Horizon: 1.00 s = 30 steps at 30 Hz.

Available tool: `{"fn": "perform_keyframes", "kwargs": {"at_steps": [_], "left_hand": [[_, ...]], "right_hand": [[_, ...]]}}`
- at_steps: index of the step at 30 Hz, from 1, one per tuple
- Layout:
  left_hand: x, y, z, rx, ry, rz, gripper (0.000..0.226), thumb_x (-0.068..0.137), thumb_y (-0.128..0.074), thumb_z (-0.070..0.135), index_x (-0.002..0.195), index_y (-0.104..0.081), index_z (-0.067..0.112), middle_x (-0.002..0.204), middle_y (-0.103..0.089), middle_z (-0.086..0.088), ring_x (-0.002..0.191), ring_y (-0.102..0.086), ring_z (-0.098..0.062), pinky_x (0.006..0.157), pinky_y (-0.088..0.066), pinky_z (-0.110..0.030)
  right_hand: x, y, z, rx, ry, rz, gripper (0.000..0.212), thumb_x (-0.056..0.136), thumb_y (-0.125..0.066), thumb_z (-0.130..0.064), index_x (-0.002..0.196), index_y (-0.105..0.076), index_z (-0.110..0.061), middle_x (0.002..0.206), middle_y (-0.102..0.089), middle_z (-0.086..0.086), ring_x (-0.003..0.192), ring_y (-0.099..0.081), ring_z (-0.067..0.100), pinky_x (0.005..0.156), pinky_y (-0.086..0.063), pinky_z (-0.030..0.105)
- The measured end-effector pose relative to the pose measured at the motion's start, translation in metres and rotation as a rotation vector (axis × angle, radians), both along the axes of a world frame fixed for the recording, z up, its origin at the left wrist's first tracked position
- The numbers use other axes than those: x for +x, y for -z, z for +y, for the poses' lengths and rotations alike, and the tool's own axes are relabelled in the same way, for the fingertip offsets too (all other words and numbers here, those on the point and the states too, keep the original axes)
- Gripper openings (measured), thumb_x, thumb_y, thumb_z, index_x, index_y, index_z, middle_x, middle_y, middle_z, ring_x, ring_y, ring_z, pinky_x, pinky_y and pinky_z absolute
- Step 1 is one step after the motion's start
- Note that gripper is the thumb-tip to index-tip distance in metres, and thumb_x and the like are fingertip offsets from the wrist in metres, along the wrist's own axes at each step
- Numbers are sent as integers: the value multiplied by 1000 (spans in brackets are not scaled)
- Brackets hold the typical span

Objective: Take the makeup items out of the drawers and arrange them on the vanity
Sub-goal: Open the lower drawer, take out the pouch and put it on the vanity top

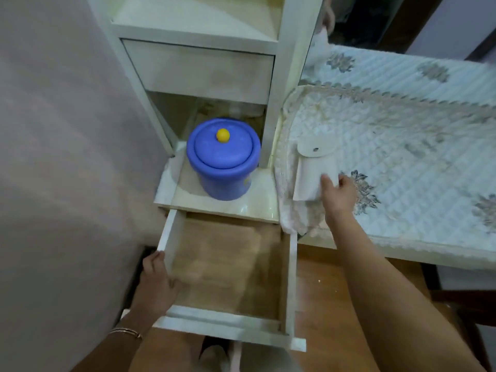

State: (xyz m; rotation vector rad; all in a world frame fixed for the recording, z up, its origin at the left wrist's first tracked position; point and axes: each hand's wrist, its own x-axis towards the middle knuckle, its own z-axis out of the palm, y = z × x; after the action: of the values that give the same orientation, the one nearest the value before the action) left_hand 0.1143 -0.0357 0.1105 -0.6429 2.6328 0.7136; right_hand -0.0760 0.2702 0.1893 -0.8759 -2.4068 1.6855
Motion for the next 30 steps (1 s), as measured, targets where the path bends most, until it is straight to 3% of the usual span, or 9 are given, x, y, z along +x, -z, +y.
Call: {"fn": "perform_keyframes", "kwargs": {"at_steps": [2,5,8,12,19,23,26,28,30], "left_hand": [[-2,-1,1,-15,-19,-17,75,76,-68,13,137,-27,-5,141,-28,-25,119,-44,-41,99,-40,-43],[-2,-1,2,3,-51,-37,75,76,-67,15,137,-27,-2,143,-29,-22,115,-48,-43,95,-44,-46],[-2,-1,3,-18,-50,-48,75,77,-67,18,137,-28,-2,145,-27,-19,114,-49,-44,93,-43,-48],[0,-2,6,-27,-56,-40,75,78,-66,17,140,-25,0,147,-25,-18,122,-42,-43,98,-40,-50],[2,-2,5,-1,-52,-36,76,80,-63,17,142,-21,2,148,-21,-16,126,-37,-41,102,-37,-46],[7,-4,3,10,-14,-33,75,84,-59,19,144,-15,7,152,-13,-13,130,-33,-36,102,-35,-42],[12,-5,-4,-32,143,-19,65,88,-53,25,143,-22,11,155,-6,-13,138,-22,-34,109,-27,-40],[22,-6,-12,-30,228,-6,57,90,-51,29,141,-29,14,156,-7,-8,141,-19,-31,111,-25,-38],[36,-5,-20,23,276,50,55,87,-53,36,135,-40,15,154,-20,-6,140,-21,-29,112,-25,-37]], "right_hand": [[-17,7,5,133,-60,-95,30,85,-58,-25,109,-54,-6,101,-55,14,99,-53,24,87,-42,36],[-24,17,5,366,-144,-278,66,77,-64,-38,126,-42,0,130,-51,20,121,-46,36,98,-40,44],[-22,25,-5,494,-300,-270,86,74,-65,-47,141,-22,-16,146,-30,20,134,-23,39,108,-24,54],[-23,25,-6,598,-347,-263,70,75,-60,-45,135,-30,-26,140,-35,17,129,-25,40,103,-26,55],[-26,24,21,689,-315,-335,71,76,-62,-52,134,-33,-24,145,-29,19,133,-22,40,106,-21,57],[13,16,6,724,-327,-162,72,79,-62,-47,137,-35,-14,148,-29,16,135,-22,37,108,-22,53],[85,19,-23,665,-555,-17,54,83,-62,-38,128,-49,-11,136,-48,13,125,-41,32,103,-34,44],[141,29,-38,603,-735,-76,38,85,-60,-34,117,-59,-14,121,-60,7,115,-50,24,97,-40,35],[193,42,-50,593,-822,-171,31,86,-58,-34,111,-63,-16,112,-64,4,108,-53,20,92,-43,30]]}}
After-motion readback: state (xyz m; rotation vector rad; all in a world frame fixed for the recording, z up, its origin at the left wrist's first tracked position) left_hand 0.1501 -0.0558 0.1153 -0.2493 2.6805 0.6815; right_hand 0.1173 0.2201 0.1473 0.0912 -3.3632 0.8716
